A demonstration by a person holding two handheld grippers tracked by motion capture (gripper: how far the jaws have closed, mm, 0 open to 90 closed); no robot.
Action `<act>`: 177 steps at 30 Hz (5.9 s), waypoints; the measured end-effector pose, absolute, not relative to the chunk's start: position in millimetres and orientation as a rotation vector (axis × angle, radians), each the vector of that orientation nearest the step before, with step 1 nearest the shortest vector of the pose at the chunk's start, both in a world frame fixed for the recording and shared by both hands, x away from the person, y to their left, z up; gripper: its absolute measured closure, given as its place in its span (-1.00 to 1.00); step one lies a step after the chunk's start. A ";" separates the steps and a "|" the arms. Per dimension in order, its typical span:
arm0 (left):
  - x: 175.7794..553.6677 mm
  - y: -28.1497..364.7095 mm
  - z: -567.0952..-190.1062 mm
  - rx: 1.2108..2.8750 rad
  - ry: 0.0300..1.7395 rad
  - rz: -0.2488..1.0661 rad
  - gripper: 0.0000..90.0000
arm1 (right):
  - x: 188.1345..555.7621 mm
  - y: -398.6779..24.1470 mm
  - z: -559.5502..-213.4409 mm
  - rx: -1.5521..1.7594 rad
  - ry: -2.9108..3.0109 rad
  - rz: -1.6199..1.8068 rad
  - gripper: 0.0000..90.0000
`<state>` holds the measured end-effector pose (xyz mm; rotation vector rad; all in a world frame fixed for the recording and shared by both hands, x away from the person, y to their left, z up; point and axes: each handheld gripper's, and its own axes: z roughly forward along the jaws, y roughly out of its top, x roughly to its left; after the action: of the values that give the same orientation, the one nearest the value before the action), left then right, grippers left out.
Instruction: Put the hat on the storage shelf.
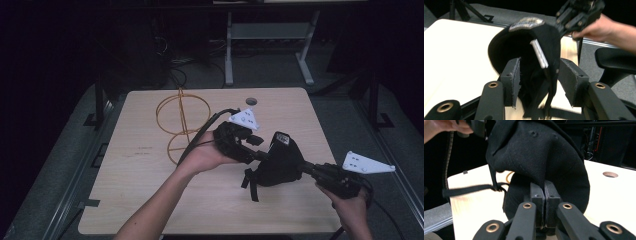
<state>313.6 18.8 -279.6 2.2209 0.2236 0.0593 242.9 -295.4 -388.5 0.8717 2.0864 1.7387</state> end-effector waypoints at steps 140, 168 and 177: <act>283.5 132.5 -423.6 2.339 0.385 0.144 -0.22 | 445.8 -19.9 -201.4 0.553 2.508 1.746 0.95; 280.0 132.8 -423.6 2.328 0.376 0.148 -0.22 | 455.7 9.6 -230.6 0.654 2.540 1.623 0.15; 280.9 134.1 -425.6 2.341 0.375 0.160 -0.24 | 450.7 -18.3 -235.1 0.702 2.525 1.643 -0.05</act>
<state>280.9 134.1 -425.6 2.3409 0.3751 0.1605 450.7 -18.3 -235.1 0.7015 2.5247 1.6429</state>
